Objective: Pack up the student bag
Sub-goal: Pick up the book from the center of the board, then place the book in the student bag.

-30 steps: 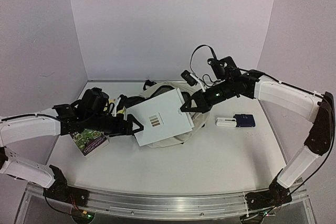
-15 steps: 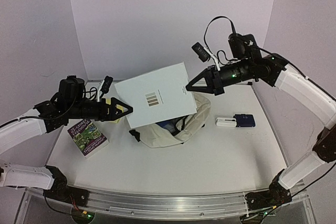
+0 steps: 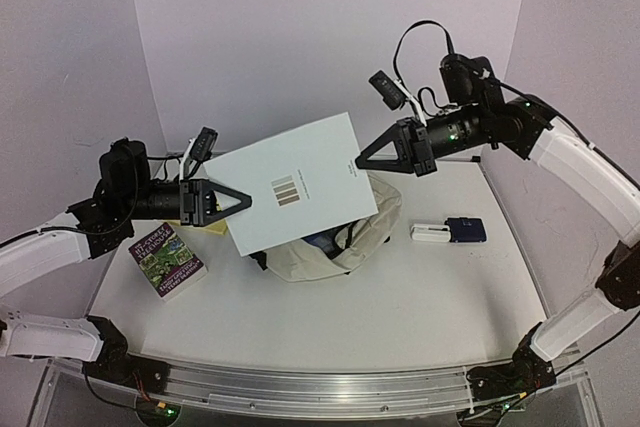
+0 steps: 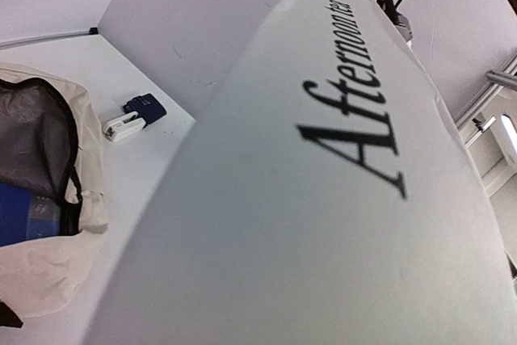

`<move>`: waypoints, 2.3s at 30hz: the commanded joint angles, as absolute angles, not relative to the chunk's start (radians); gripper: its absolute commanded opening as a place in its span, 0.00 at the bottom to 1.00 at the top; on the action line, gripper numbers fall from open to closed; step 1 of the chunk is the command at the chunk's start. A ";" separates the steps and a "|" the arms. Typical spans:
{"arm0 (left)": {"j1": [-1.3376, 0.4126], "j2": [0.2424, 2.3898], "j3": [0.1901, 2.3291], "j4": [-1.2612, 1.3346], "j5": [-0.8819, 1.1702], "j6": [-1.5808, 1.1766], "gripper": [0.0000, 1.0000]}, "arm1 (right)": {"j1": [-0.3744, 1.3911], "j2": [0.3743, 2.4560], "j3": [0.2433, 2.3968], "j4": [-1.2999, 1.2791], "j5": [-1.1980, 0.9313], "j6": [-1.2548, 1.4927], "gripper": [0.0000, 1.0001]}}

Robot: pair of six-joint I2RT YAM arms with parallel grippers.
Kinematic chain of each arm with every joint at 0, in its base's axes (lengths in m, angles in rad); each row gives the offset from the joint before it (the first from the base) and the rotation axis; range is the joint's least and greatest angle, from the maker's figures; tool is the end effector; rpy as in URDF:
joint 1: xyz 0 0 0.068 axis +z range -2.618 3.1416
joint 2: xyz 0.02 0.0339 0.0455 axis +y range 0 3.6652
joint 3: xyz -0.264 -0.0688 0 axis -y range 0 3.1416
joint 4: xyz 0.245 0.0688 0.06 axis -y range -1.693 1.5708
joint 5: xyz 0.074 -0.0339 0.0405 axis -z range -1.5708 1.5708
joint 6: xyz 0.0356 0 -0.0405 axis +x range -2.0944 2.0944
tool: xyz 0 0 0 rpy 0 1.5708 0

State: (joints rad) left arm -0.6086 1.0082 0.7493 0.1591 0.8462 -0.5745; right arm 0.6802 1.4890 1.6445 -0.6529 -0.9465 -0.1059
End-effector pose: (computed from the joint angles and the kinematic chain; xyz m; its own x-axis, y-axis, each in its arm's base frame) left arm 0.1722 -0.1525 0.3224 -0.6067 -0.0162 -0.7947 0.7868 0.1299 -0.6033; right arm 0.2263 0.2203 0.4286 -0.2714 -0.2991 -0.9148 -0.9560 -0.0258 0.2921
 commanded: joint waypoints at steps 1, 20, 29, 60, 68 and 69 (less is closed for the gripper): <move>-0.609 0.990 0.720 0.310 0.913 -0.628 0.53 | 0.670 1.520 1.705 -0.616 -0.985 -0.116 0.00; -0.606 1.011 0.792 0.040 0.453 -0.819 0.00 | 0.609 1.963 1.993 -0.589 -0.071 -0.220 0.86; -0.566 1.072 0.830 -0.151 0.290 -0.867 0.00 | 0.630 2.261 2.208 -0.577 0.069 -0.234 0.92; -0.472 1.097 0.621 -0.082 0.427 -1.051 0.00 | 0.578 2.170 2.252 -0.597 -0.268 -0.145 0.00; -0.472 1.130 0.611 0.005 0.494 -1.061 0.00 | 0.577 2.119 2.269 -0.596 -0.331 -0.086 0.00; -0.473 1.145 0.604 0.058 0.516 -1.066 0.00 | 0.577 2.113 2.266 -0.595 -0.349 -0.075 0.00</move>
State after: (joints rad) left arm -0.4755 1.1213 0.6121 -0.1052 0.4315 -1.0511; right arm 0.5861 2.1636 2.2417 -0.6205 -0.2873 -0.1353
